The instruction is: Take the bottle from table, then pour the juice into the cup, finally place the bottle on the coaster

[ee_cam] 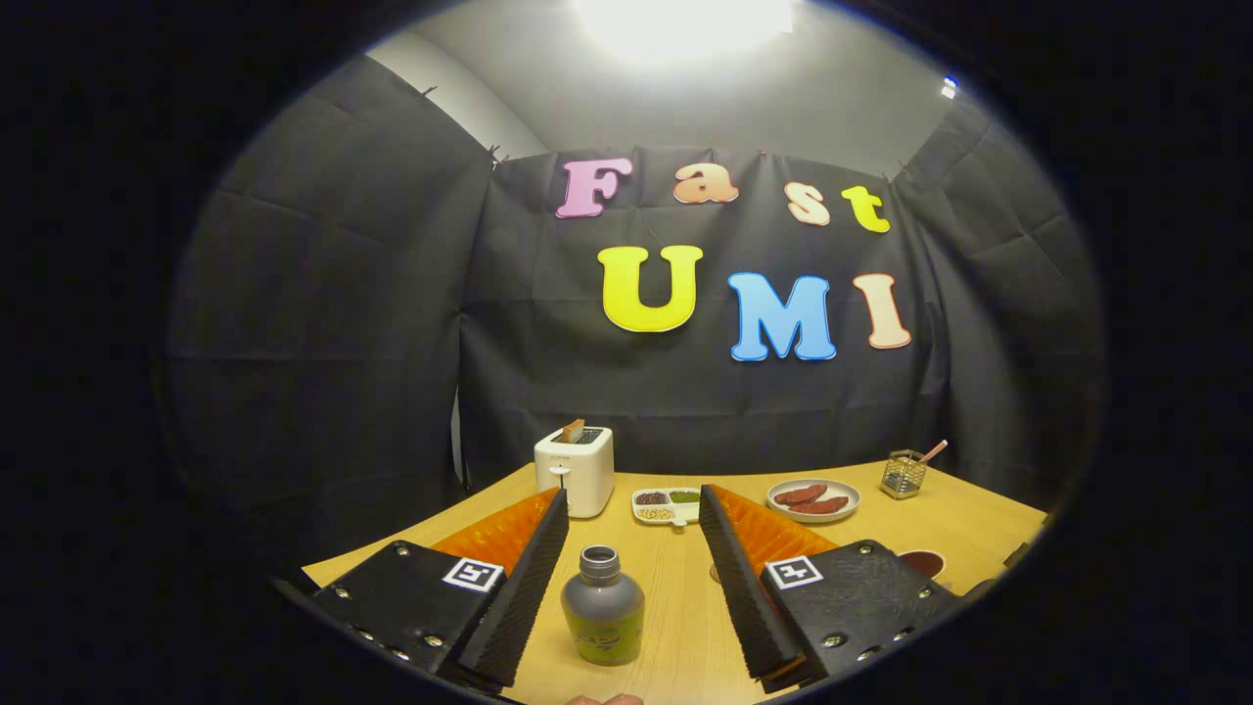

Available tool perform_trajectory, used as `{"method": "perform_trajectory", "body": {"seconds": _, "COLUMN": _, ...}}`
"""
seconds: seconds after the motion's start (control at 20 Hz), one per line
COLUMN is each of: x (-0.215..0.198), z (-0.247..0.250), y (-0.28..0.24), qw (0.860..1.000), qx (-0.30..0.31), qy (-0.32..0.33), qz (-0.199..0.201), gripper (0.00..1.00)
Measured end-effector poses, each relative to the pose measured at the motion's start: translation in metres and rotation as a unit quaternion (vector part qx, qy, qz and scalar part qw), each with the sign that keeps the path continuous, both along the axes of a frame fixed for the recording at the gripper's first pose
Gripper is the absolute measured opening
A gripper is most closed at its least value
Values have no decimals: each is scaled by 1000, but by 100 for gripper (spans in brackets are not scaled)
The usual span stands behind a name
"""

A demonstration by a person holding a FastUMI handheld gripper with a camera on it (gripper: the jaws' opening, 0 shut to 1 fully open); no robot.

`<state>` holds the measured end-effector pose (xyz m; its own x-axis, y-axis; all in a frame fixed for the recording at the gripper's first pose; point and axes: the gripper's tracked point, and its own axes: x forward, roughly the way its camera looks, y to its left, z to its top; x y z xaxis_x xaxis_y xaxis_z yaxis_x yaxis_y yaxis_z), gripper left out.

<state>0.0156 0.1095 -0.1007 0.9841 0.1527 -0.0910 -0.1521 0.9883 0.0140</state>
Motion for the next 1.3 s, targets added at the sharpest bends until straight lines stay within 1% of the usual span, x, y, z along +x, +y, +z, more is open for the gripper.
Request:
{"method": "perform_trajectory", "body": {"seconds": 0.25, "x": 7, "z": -38, "y": 14, "qw": 999, "qx": -5, "qy": 33, "qz": 6, "gripper": 83}}
{"method": "perform_trajectory", "body": {"seconds": 0.75, "x": 18, "z": -102, "y": 24, "qw": 996, "qx": -7, "qy": 93, "qz": -9, "gripper": 83}}
{"method": "perform_trajectory", "body": {"seconds": 1.3, "x": 15, "z": -161, "y": 28, "qw": 987, "qx": -16, "qy": 158, "qz": -22, "gripper": 83}}
